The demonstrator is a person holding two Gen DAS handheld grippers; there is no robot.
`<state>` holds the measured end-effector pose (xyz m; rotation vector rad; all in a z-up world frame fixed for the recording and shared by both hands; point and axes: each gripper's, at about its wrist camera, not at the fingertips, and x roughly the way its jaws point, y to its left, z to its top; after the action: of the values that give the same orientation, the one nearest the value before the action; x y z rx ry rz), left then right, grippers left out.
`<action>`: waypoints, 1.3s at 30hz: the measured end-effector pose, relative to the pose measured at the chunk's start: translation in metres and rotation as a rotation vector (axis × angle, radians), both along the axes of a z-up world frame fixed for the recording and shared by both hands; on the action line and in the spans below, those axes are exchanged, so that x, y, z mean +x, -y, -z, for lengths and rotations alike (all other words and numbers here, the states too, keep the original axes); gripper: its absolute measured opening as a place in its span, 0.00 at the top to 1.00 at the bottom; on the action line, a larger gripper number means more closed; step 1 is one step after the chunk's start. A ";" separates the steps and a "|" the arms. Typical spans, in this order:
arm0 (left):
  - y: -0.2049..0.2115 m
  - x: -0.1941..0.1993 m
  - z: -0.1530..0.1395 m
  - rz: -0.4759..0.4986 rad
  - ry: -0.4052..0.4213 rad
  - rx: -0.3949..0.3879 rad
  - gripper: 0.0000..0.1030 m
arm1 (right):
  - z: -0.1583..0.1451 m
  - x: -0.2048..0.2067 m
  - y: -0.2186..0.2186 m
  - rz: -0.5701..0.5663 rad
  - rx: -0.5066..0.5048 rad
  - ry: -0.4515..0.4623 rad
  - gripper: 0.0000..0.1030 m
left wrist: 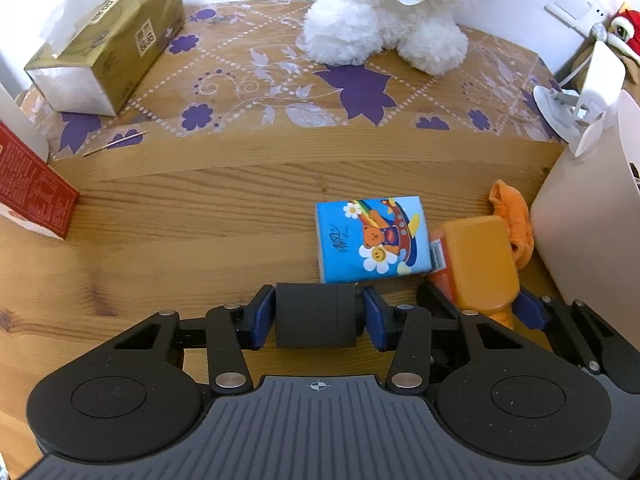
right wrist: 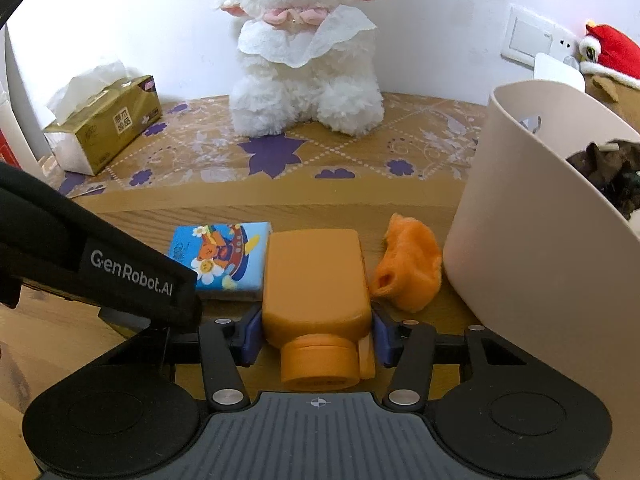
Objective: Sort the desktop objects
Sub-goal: 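Grasp the black cylinder with the left while the right grasps the orange bottle, then carry the black cylinder and orange bottle over the basket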
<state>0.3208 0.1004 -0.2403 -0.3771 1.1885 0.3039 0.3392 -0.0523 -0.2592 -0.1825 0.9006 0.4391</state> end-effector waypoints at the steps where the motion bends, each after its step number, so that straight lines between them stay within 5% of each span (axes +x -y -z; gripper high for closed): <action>1: -0.001 -0.001 0.000 -0.001 0.001 -0.001 0.54 | 0.000 0.000 0.001 0.003 0.004 -0.005 0.51; 17: 0.009 -0.034 -0.010 0.001 0.017 0.029 0.54 | -0.016 -0.024 0.024 -0.038 0.048 -0.044 0.52; 39: 0.037 -0.061 -0.080 -0.060 0.170 0.113 0.54 | -0.112 -0.055 0.082 -0.123 0.170 0.103 0.52</action>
<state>0.2596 0.0635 -0.1606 -0.3334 0.9903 0.3822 0.2837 -0.1342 -0.1477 -0.1045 0.7492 0.6127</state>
